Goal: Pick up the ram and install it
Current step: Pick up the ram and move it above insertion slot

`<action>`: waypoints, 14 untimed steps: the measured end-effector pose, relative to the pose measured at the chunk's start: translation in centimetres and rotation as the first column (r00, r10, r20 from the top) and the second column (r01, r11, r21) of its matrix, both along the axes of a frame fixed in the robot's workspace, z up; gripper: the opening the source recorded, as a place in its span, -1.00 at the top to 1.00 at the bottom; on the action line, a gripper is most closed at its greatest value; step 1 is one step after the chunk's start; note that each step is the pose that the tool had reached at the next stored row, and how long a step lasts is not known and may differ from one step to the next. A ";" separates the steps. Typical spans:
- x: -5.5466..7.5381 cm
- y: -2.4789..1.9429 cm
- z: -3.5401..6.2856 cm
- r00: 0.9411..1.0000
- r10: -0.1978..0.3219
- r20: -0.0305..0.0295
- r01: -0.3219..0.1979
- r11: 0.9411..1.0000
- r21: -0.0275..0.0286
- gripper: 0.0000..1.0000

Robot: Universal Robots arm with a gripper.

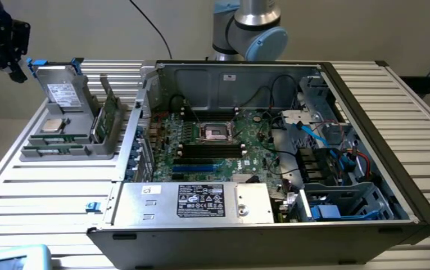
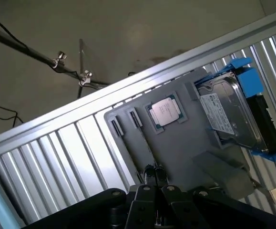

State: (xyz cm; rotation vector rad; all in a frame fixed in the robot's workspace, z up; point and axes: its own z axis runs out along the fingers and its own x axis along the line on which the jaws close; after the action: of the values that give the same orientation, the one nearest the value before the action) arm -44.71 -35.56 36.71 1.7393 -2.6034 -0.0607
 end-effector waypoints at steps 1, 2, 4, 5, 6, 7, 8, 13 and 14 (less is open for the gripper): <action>0.0 0.00 0.00 1.000 0.019 0.000 -0.019 1.000 0.000 0.78; 0.0 0.00 0.00 0.999 0.037 0.000 -0.037 0.999 0.000 0.78; 0.0 0.00 0.00 0.997 0.073 0.001 -0.073 0.997 -0.001 0.78; 0.0 0.00 0.00 0.996 0.091 0.002 -0.091 0.996 -0.002 0.78; 0.0 0.00 0.00 0.994 0.110 0.002 -0.110 0.994 -0.002 0.78; 0.0 0.00 0.00 0.992 0.127 0.002 -0.127 0.992 -0.003 0.78; 0.0 0.00 0.00 0.989 0.145 0.003 -0.145 0.989 -0.003 0.78; 0.0 0.00 0.00 0.972 0.235 0.004 -0.235 0.972 -0.004 0.78; 0.0 0.00 0.00 0.968 0.251 0.004 -0.251 0.968 -0.004 0.78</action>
State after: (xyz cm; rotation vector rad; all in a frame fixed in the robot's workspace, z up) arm -44.71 -35.56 36.71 2.0535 -2.3604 -0.0496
